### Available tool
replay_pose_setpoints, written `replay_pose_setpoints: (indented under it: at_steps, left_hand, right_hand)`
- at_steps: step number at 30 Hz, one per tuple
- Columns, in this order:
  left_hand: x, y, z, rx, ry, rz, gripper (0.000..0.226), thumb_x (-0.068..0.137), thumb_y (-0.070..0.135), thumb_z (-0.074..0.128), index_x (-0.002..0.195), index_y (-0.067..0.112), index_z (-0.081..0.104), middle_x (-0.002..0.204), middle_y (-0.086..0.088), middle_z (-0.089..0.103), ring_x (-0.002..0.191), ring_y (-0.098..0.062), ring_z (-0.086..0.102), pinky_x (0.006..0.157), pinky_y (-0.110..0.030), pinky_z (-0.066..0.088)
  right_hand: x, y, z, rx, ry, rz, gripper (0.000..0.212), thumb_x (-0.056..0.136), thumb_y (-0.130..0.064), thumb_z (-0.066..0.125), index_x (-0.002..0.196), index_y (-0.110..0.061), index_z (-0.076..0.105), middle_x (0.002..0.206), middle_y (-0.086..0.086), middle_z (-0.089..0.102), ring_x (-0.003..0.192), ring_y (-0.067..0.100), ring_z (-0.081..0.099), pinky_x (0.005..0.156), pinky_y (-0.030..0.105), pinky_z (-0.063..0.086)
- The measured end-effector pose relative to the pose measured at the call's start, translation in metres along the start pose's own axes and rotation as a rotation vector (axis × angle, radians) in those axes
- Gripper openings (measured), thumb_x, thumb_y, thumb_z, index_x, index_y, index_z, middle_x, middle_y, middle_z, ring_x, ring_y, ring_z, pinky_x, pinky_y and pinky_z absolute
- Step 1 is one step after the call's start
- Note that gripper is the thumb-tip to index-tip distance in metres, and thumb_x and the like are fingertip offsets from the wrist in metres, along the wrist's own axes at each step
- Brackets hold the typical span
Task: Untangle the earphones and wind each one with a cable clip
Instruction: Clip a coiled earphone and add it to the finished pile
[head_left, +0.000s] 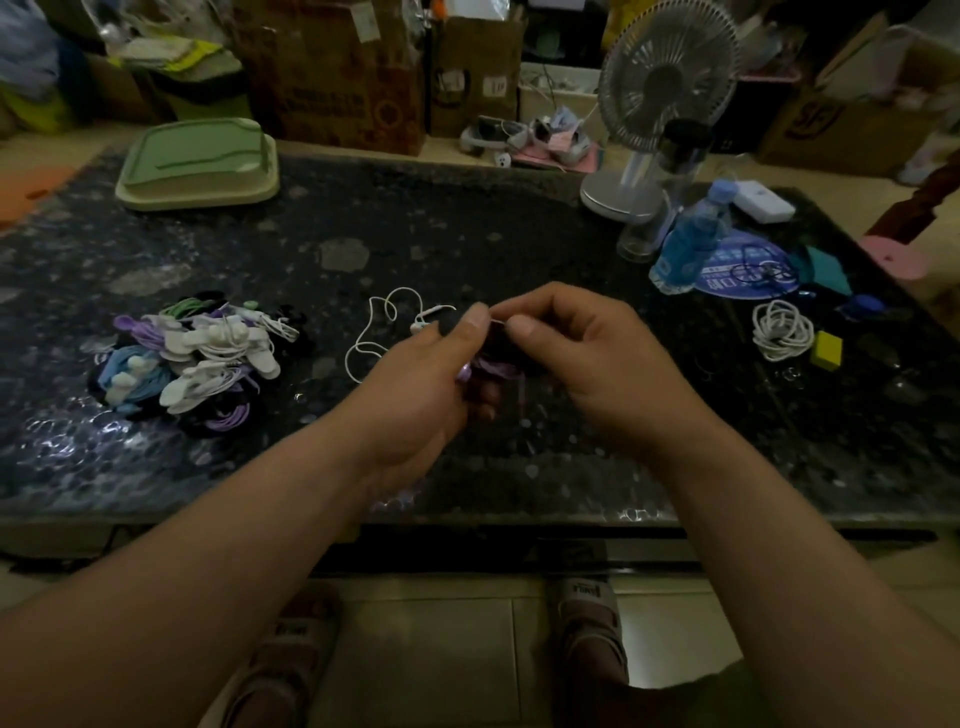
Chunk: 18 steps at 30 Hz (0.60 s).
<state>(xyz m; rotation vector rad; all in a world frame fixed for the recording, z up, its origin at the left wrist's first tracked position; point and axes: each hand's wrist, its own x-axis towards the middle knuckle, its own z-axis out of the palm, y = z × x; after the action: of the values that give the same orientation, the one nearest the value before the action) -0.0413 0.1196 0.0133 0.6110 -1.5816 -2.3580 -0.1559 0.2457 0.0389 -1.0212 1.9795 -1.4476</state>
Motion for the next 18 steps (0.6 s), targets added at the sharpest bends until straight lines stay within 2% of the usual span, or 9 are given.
replay_pose_setpoints:
  at_steps: [3,4,5,7,9,11,14,16,18]
  left_hand:
    - [0.000,0.005,-0.002,-0.060,-0.003,0.013,0.060,0.111,0.031,0.042,0.062,0.022,0.075,0.079,-0.003,0.063,0.069,-0.015,0.049,0.066,-0.031,0.042]
    - [0.000,0.006,-0.003,-0.080,-0.001,0.028,0.064,0.112,0.030,0.042,0.056,0.023,0.073,0.081,-0.004,0.065,0.071,-0.017,0.054,0.068,-0.032,0.046]
    - [0.001,0.006,-0.002,-0.095,0.000,0.045,0.061,0.112,0.029,0.040,0.063,0.021,0.076,0.090,-0.009,0.069,0.077,-0.024,0.063,0.074,-0.037,0.052]
    - [0.005,0.004,-0.001,-0.122,0.038,0.059,0.043,0.113,0.028,0.040,0.106,0.006,0.076,0.109,-0.018,0.074,0.097,-0.035,0.071,0.090,-0.047,0.057]
    - [0.010,0.002,-0.002,-0.128,0.112,0.065,0.042,0.112,0.028,0.042,0.129,-0.004,0.062,0.100,-0.013,0.076,0.090,-0.028,0.068,0.082,-0.040,0.057]
    - [0.012,0.000,-0.002,-0.128,0.168,0.080,0.038,0.111,0.028,0.046,0.126,-0.003,0.061,0.099,-0.014,0.073,0.083,-0.021,0.064,0.071,-0.032,0.056]
    - [0.014,-0.004,-0.004,-0.129,0.267,0.094,0.024,0.108,0.027,0.053,0.108,0.003,0.056,0.093,-0.010,0.066,0.076,-0.016,0.064,0.069,-0.030,0.058]
    - [0.014,-0.005,-0.003,-0.127,0.319,0.096,0.020,0.107,0.023,0.057,0.113,0.003,0.056,0.095,-0.010,0.068,0.078,-0.016,0.066,0.074,-0.033,0.062]
    - [0.012,-0.006,-0.001,-0.123,0.338,0.108,0.021,0.106,0.020,0.059,0.120,0.005,0.055,0.097,-0.010,0.071,0.079,-0.017,0.069,0.077,-0.032,0.063]
  right_hand:
    - [0.000,0.001,-0.007,0.118,0.101,0.159,0.030,0.111,-0.023,0.044,0.117,-0.025,0.073,0.107,-0.008,0.077,0.102,0.008,0.072,0.087,0.030,0.059]
    - [-0.001,0.002,-0.008,0.190,0.079,0.202,0.031,0.111,-0.027,0.043,0.119,-0.026,0.072,0.110,-0.006,0.077,0.106,0.012,0.073,0.091,0.036,0.060]
    - [-0.003,0.002,-0.005,0.292,0.027,0.246,0.031,0.111,-0.031,0.043,0.123,-0.024,0.070,0.114,-0.002,0.077,0.109,0.019,0.073,0.093,0.041,0.061]
    - [-0.009,0.003,0.008,0.393,-0.050,0.286,0.030,0.109,-0.032,0.048,0.127,-0.017,0.067,0.113,0.008,0.078,0.104,0.023,0.076,0.087,0.040,0.063]
    - [-0.011,0.005,0.019,0.261,0.002,0.254,0.023,0.107,-0.025,0.054,0.120,-0.013,0.069,0.102,0.011,0.078,0.088,0.017,0.076,0.076,0.033,0.063]
    - [-0.008,0.008,0.026,0.145,0.084,0.274,0.021,0.107,-0.023,0.056,0.109,-0.011,0.073,0.093,0.011,0.078,0.074,0.014,0.072,0.067,0.027,0.062]
    - [-0.005,0.011,0.029,-0.060,0.145,0.285,0.024,0.107,-0.028,0.056,0.095,-0.017,0.075,0.081,0.004,0.074,0.062,0.007,0.067,0.059,0.025,0.057]
    - [-0.005,0.015,0.031,-0.399,0.150,0.160,0.026,0.107,-0.029,0.055,0.089,-0.020,0.072,0.077,-0.001,0.071,0.066,0.010,0.066,0.062,0.032,0.056]
    - [-0.004,0.015,0.035,-0.730,0.089,0.068,0.021,0.106,-0.024,0.051,0.095,-0.020,0.069,0.089,0.000,0.069,0.080,0.016,0.065,0.073,0.034,0.053]
